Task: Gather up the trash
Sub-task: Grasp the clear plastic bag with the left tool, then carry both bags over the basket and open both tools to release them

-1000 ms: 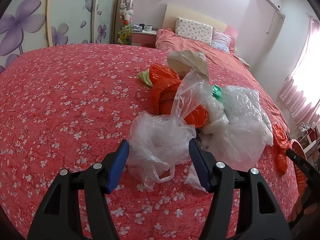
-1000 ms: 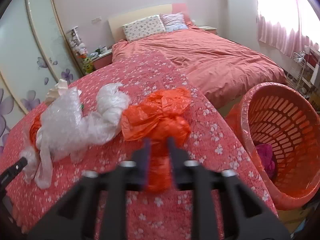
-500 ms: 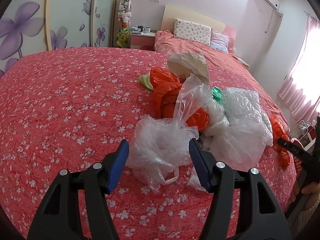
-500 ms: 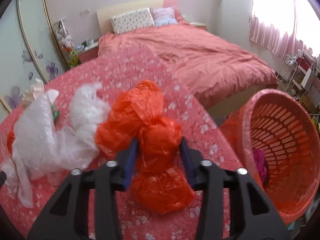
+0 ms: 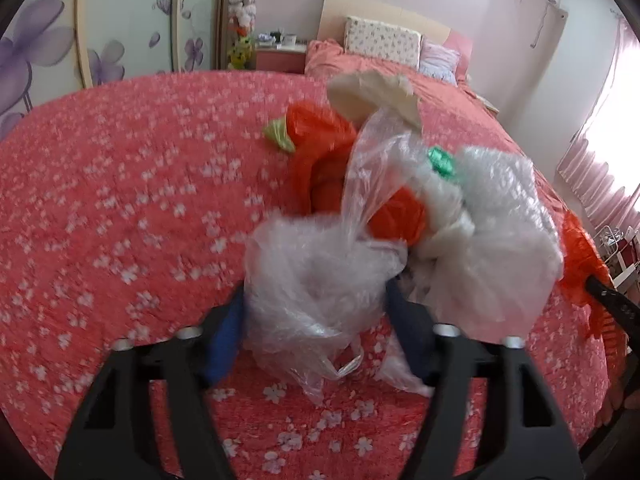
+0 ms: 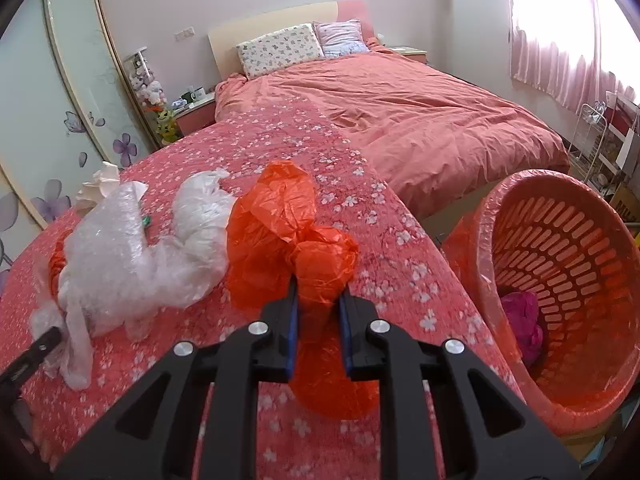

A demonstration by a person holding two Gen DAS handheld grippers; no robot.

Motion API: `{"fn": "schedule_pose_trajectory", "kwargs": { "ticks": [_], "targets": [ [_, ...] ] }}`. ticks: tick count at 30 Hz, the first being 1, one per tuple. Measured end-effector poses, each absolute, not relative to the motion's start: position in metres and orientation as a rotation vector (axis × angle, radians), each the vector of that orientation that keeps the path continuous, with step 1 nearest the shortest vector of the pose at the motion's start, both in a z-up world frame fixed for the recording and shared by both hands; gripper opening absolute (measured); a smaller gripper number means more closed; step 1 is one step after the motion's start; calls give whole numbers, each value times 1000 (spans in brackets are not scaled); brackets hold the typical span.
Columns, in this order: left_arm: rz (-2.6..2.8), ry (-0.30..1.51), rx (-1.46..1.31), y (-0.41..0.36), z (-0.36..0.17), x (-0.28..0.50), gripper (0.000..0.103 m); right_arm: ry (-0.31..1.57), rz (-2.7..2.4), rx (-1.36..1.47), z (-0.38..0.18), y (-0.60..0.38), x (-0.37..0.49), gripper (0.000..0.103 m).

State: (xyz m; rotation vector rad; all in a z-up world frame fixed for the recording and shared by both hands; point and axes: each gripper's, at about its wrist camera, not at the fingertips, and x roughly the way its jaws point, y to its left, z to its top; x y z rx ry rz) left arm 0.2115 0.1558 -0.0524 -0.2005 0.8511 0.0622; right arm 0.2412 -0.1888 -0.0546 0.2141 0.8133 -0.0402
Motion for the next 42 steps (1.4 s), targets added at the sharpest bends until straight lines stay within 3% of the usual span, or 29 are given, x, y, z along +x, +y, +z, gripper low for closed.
{"fn": "schedule_pose_trajectory", "kwargs": {
  "ticks": [2, 5, 22, 42],
  "targets": [
    [28, 852, -225, 156, -51, 210, 34, 807, -34, 212, -50, -189, 235, 17],
    [30, 821, -212, 157, -43, 203, 27, 791, -23, 213, -42, -190, 226, 18],
    [-43, 664, -192, 127, 33, 167, 27, 646, 24, 254, 16, -206, 160, 18],
    [-293, 651, -163, 9, 43, 164, 27, 534, -80, 264, 36, -254, 109, 19]
  ]
}}
